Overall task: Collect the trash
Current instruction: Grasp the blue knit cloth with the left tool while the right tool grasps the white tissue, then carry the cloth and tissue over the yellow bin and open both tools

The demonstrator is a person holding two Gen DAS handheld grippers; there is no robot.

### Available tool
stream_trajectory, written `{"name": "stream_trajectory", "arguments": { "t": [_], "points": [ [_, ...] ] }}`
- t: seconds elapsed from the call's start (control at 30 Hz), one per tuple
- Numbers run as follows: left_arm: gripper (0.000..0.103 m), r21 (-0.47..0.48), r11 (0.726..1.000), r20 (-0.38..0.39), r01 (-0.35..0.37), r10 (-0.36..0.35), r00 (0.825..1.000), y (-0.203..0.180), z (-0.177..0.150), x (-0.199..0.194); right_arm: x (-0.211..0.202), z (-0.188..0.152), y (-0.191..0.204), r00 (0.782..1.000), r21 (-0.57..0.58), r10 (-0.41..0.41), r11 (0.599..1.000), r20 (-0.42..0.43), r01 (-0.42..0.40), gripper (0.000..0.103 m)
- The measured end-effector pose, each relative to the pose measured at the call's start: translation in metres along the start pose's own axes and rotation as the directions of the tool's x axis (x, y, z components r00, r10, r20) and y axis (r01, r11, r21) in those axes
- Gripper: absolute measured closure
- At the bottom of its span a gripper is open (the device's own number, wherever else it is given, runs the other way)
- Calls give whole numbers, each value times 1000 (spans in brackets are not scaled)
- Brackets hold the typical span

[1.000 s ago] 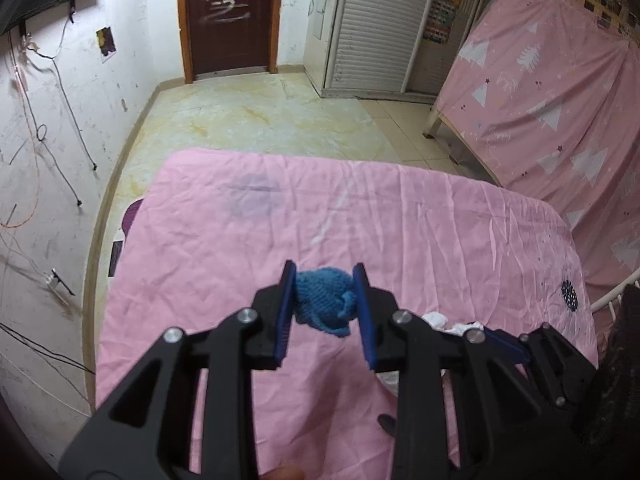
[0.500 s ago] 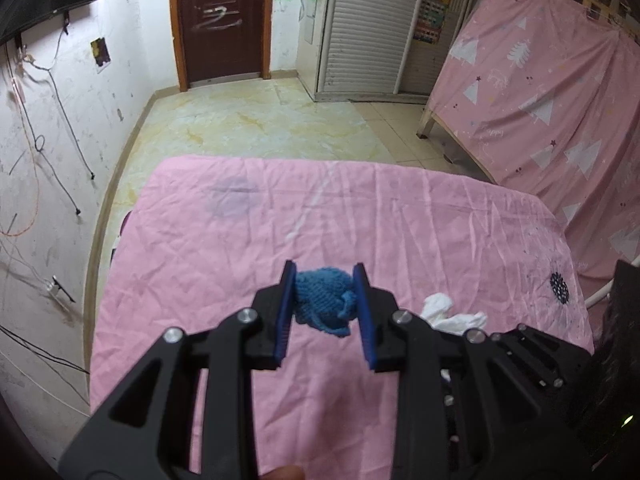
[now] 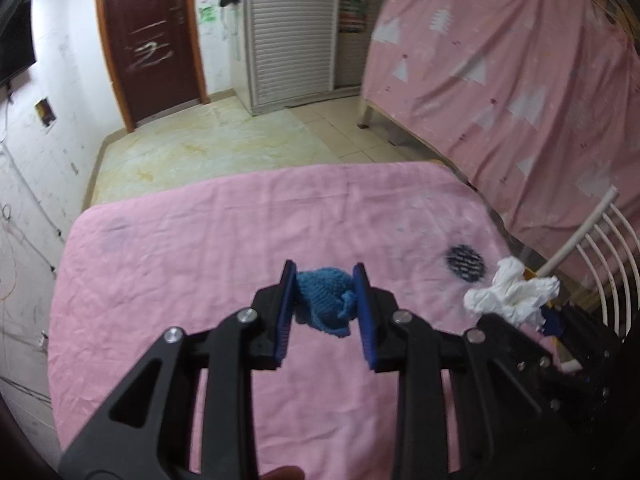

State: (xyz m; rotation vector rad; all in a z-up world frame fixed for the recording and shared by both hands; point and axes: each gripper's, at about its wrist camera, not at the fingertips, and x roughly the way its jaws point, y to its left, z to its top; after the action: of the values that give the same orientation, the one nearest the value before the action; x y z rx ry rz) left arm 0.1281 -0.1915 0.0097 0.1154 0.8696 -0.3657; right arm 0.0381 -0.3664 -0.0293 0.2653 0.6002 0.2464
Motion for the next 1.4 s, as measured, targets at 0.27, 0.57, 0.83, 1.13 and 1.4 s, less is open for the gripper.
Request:
{"name": "stream_trajectory", "arguments": {
  "t": [0.27,0.57,0.83,1.13,1.4],
  "points": [
    [76,136,987,-27,86,-83,996,-100,-5,7,-57,-14,-72,989,92,-120,989,90,112,74],
    [76,242,957,-64,160,-149,987,-200,-1,28,-93,-45,-168,955,235,-281,938,91,254,74],
    [76,265,942,-131,206,-176,976,-249,-2,65,-85,-67,-215,959,315,-280,914,37,255,73],
    [64,272,926,-157,260,-224,962,-267,-4,79,-81,-75,-227,957,365,-290,893,17,264,41],
    [37,254,926,-117,280,-258,959,-259,-2,66,-79,-75,-225,959,363,-282,896,23,255,39]
  ]
}}
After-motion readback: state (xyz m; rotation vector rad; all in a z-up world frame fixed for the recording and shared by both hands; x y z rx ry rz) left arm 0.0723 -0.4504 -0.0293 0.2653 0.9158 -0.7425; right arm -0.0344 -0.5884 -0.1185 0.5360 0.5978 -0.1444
